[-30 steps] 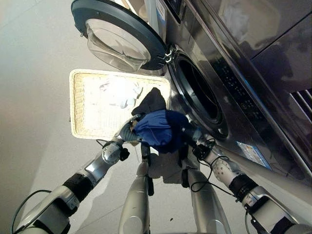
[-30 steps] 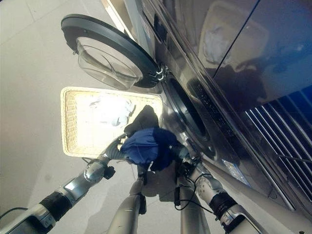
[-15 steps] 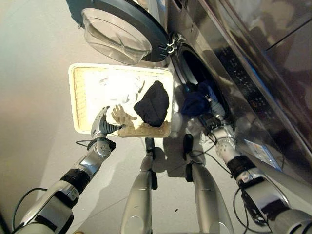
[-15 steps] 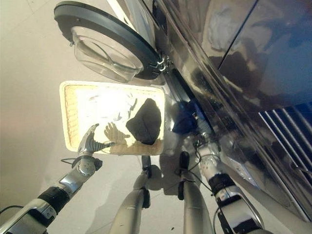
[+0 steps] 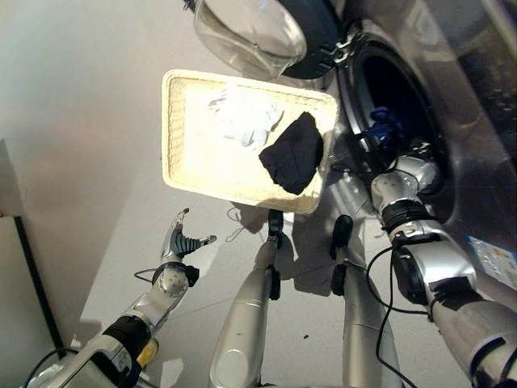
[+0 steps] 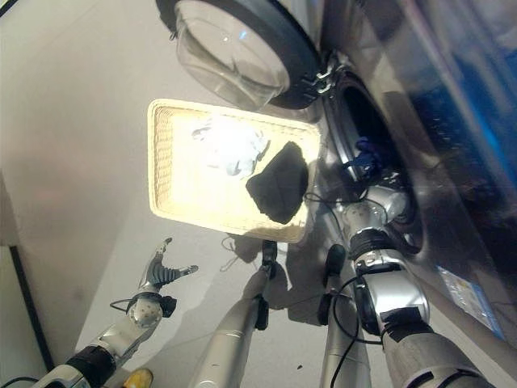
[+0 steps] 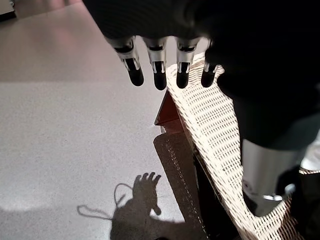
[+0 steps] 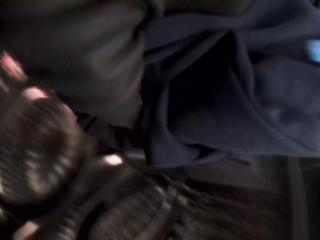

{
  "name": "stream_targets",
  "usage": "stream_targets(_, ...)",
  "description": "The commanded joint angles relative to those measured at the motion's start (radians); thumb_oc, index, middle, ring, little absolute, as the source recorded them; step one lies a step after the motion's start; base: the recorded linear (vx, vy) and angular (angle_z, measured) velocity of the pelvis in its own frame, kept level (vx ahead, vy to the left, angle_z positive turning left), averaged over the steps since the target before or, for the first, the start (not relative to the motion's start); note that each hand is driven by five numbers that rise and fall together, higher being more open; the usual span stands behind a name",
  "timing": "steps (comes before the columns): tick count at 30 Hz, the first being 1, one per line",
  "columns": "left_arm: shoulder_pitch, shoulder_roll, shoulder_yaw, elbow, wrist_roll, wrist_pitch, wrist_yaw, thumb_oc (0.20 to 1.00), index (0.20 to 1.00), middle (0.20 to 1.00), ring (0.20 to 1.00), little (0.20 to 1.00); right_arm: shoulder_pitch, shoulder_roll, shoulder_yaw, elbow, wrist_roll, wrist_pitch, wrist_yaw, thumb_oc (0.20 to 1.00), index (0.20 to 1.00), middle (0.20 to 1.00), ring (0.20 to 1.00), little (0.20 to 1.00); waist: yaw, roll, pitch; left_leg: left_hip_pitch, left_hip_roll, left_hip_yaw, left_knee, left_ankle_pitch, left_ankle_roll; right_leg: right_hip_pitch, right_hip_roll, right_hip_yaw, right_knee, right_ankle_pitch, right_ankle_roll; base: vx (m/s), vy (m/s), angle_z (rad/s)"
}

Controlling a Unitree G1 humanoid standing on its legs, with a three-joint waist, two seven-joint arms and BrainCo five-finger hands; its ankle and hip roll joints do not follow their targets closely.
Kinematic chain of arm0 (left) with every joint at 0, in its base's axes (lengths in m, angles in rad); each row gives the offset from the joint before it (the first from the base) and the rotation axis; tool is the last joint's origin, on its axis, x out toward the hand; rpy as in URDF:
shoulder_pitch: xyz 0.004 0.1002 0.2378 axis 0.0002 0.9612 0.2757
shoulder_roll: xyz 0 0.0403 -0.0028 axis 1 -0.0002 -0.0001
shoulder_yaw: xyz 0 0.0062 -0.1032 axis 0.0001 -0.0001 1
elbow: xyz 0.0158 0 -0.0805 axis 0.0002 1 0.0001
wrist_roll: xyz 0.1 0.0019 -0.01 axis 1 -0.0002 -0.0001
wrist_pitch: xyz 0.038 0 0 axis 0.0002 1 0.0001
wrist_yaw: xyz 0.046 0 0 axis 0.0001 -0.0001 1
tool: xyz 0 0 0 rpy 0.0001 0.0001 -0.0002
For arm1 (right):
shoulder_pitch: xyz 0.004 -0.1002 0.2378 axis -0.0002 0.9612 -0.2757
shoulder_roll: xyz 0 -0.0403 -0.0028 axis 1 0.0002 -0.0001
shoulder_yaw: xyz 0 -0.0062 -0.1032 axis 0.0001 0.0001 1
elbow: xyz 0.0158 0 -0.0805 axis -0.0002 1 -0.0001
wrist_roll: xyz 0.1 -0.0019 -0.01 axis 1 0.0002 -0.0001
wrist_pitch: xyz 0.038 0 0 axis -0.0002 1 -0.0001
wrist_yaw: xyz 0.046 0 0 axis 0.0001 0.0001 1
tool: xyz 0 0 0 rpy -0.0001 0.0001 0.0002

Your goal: Put the clothes into the washing machine.

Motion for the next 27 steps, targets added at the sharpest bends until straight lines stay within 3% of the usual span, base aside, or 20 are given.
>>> stream_targets(1, 0.031, -0.008, 0.031, -0.013, -0.032, -0.015, 0.019, 1.000, 1.000, 1.000, 1.000, 1.000, -0.167, -0.507, 0.021, -0.044, -0.272, -0.268, -0.342, 0.200, 0.200, 0.200, 0.200, 0.200, -0.094, 0.113, -0.012, -0.018, -0.017, -0.038, 0.086, -0.073, -0.020, 0.065, 0.040, -0.049, -0.006, -0.054, 0.041, 0.05, 0.008, 0.06)
stream_targets(2, 0.034, 0.002, 0.036, -0.025, -0.039, -0.006, 0.014, 1.000, 1.000, 1.000, 1.000, 1.000, -0.180, -0.565, 0.037, -0.005, -0.441, -0.228, -0.527, 0.200, 0.200, 0.200, 0.200, 0.200, -0.097, 0.110, -0.012, -0.019, -0.020, -0.039, 0.093, -0.076, -0.018, 0.063, 0.037, -0.047, 0.000, -0.055, 0.042, 0.04, 0.021, 0.05)
stream_targets(3, 0.036, 0.010, 0.046, -0.039, -0.047, 0.001, 0.008, 1.000, 1.000, 1.000, 1.000, 1.000, -0.202, -0.625, 0.071, -0.035, -0.826, -0.067, -0.944, 0.514, 0.514, 0.514, 0.514, 0.514, -0.098, 0.111, -0.012, -0.033, -0.020, -0.037, 0.104, -0.069, -0.016, 0.051, 0.038, -0.047, 0.001, -0.041, 0.041, 0.02, 0.041, 0.02)
stream_targets(4, 0.037, 0.005, 0.054, -0.039, -0.052, -0.004, 0.005, 1.000, 1.000, 1.000, 1.000, 1.000, -0.198, -0.621, 0.080, -0.077, -0.964, -0.002, -1.110, 0.680, 0.680, 0.680, 0.680, 0.680, -0.100, 0.114, -0.012, -0.037, -0.019, -0.035, 0.109, -0.069, -0.016, 0.047, 0.039, -0.045, 0.003, -0.039, 0.041, 0.00, 0.041, 0.00)
stream_targets(5, 0.037, 0.005, 0.054, -0.039, -0.052, -0.004, 0.005, 1.000, 1.000, 1.000, 1.000, 1.000, -0.198, -0.621, 0.080, -0.077, -0.964, -0.002, -1.110, 0.680, 0.680, 0.680, 0.680, 0.680, -0.100, 0.114, -0.012, -0.037, -0.019, -0.035, 0.109, -0.069, -0.016, 0.047, 0.039, -0.045, 0.003, -0.039, 0.041, 0.02, 0.037, -0.10)
stream_targets(6, 0.040, -0.007, 0.076, -0.037, -0.063, -0.018, 0.000, 1.000, 1.000, 1.000, 1.000, 1.000, -0.156, -0.606, 0.066, -0.097, -0.936, 0.055, -1.170, 1.000, 1.000, 1.000, 1.000, 1.000, -0.106, 0.115, -0.012, -0.043, -0.020, -0.032, 0.116, -0.070, -0.016, 0.043, 0.037, -0.041, 0.007, -0.040, 0.042, 0.02, 0.013, -0.12)
stream_targets(7, 0.040, -0.009, 0.081, -0.036, -0.065, -0.023, -0.003, 1.000, 1.000, 1.000, 1.000, 1.000, -0.142, -0.600, 0.063, -0.099, -0.908, 0.053, -1.170, 1.000, 1.000, 1.000, 1.000, 1.000, -0.107, 0.114, -0.012, -0.045, -0.021, -0.032, 0.116, -0.070, -0.015, 0.041, 0.038, -0.040, 0.008, -0.040, 0.041, 0.04, -0.004, -0.16)
stream_targets(8, 0.030, -0.015, 0.091, -0.035, -0.090, -0.043, -0.002, 1.000, 1.000, 1.000, 1.000, 1.000, -0.099, -0.554, 0.046, -0.111, -0.754, 0.048, -1.107, 1.000, 1.000, 1.000, 1.000, 1.000, -0.111, 0.108, -0.012, -0.042, -0.026, -0.034, 0.119, -0.082, -0.013, 0.043, 0.036, -0.034, 0.014, -0.054, 0.041, 0.01, -0.019, -0.09)
stream_targets(9, 0.030, -0.012, 0.092, -0.034, -0.091, -0.044, -0.002, 1.000, 1.000, 1.000, 1.000, 1.000, -0.094, -0.557, 0.040, -0.109, -0.719, 0.050, -1.072, 1.000, 1.000, 1.000, 1.000, 1.000, -0.111, 0.107, -0.012, -0.048, -0.025, -0.033, 0.119, -0.074, -0.012, 0.039, 0.037, -0.036, 0.011, -0.044, 0.039, 0.00, -0.061, -0.01)
stream_targets(11, 0.000, -0.015, 0.119, -0.045, -0.163, -0.091, -0.005, 1.000, 1.000, 1.000, 1.000, 1.000, -0.035, -0.489, 0.001, -0.104, -0.327, 0.073, -0.761, 1.000, 1.000, 1.000, 1.000, 1.000, -0.108, 0.100, -0.012, -0.053, -0.033, -0.041, 0.121, -0.082, -0.006, 0.037, 0.040, -0.032, 0.008, -0.048, 0.038, 0.00, -0.099, 0.10)
stream_targets(13, -0.027, -0.016, 0.145, -0.057, -0.189, -0.137, 0.002, 1.000, 1.000, 1.000, 1.000, 1.000, -0.005, -0.451, -0.016, -0.074, -0.089, 0.099, -0.531, 1.000, 1.000, 1.000, 1.000, 1.000, -0.101, 0.094, -0.012, -0.068, -0.034, -0.044, 0.117, -0.069, -0.002, 0.028, 0.045, -0.033, -0.007, -0.025, 0.035, -0.01, -0.096, 0.14)
stream_targets(14, -0.027, -0.016, 0.145, -0.057, -0.189, -0.137, 0.002, 1.000, 1.000, 1.000, 1.000, 1.000, -0.005, -0.451, -0.016, -0.074, -0.089, 0.099, -0.531, 1.000, 1.000, 1.000, 1.000, 1.000, -0.101, 0.094, -0.012, -0.068, -0.034, -0.044, 0.117, -0.069, -0.002, 0.028, 0.045, -0.033, -0.007, -0.025, 0.035, 0.03, -0.112, 0.22)
stream_targets(15, -0.063, -0.020, 0.165, -0.087, -0.184, -0.164, 0.035, 1.000, 1.000, 1.000, 1.000, 1.000, 0.018, -0.388, -0.020, -0.077, -0.014, 0.127, -0.388, 1.000, 1.000, 1.000, 1.000, 1.000, -0.100, 0.085, -0.012, -0.067, -0.045, -0.052, 0.117, -0.080, 0.004, 0.028, 0.050, -0.029, -0.007, -0.032, 0.035, 0.00, -0.074, 0.16)
stream_targets(19, -0.126, -0.042, 0.195, -0.108, -0.146, -0.175, 0.076, 1.000, 1.000, 1.000, 1.000, 1.000, 0.014, -0.304, -0.027, -0.126, -0.010, 0.168, -0.302, 1.000, 1.000, 1.000, 1.000, 1.000, -0.103, 0.080, -0.012, -0.086, -0.052, -0.059, 0.115, -0.068, 0.008, 0.009, 0.059, -0.022, -0.022, -0.007, 0.034, -0.02, -0.021, 0.05)
stream_targets(21, -0.178, -0.055, 0.195, -0.106, -0.103, -0.154, 0.105, 1.000, 1.000, 1.000, 1.000, 1.000, 0.016, -0.246, -0.013, -0.168, -0.041, 0.232, -0.231, 1.000, 1.000, 1.000, 1.000, 1.000, -0.115, 0.074, -0.012, -0.080, -0.057, -0.061, 0.117, -0.081, 0.009, 0.008, 0.067, -0.008, -0.017, -0.018, 0.034, -0.02, 0.080, -0.05)
stream_targets(22, -0.224, -0.063, 0.196, -0.089, -0.087, -0.134, 0.125, 1.000, 1.000, 1.000, 1.000, 1.000, 0.017, -0.206, 0.003, -0.200, -0.080, 0.295, -0.175, 1.000, 1.000, 1.000, 1.000, 1.000, -0.126, 0.069, -0.012, -0.084, -0.059, -0.062, 0.123, -0.084, 0.009, -0.001, 0.074, 0.004, -0.018, -0.016, 0.032, -0.04, 0.094, -0.05)
stream_targets(23, -0.228, -0.063, 0.197, -0.088, -0.087, -0.134, 0.126, 1.000, 1.000, 1.000, 1.000, 1.000, 0.016, -0.206, 0.002, -0.201, -0.079, 0.296, -0.173, 1.000, 1.000, 1.000, 1.000, 1.000, -0.125, 0.069, -0.012, -0.092, -0.058, -0.060, 0.123, -0.075, 0.010, -0.008, 0.075, 0.003, -0.021, -0.006, 0.031, -0.07, 0.139, -0.13)
stream_targets(25, -0.275, -0.069, 0.205, -0.063, -0.079, -0.108, 0.137, 1.000, 1.000, 1.000, 1.000, 1.000, 0.027, -0.172, 0.020, -0.232, -0.067, 0.359, -0.096, 1.000, 1.000, 1.000, 1.000, 1.000, -0.137, 0.061, -0.012, -0.098, -0.059, -0.057, 0.130, -0.076, 0.009, -0.015, 0.082, 0.015, -0.025, -0.002, 0.029, -0.06, 0.117, -0.16)
stream_targets(27, -0.351, -0.077, 0.216, 0.005, -0.075, -0.066, 0.150, 1.000, 1.000, 1.000, 1.000, 1.000, 0.064, -0.130, 0.050, -0.282, -0.125, 0.457, -0.006, 1.000, 1.000, 1.000, 1.000, 1.000, -0.164, 0.045, -0.012, -0.108, -0.059, -0.046, 0.152, -0.085, 0.007, -0.027, 0.091, 0.032, -0.029, 0.004, 0.028, -0.05, 0.165, -0.18)
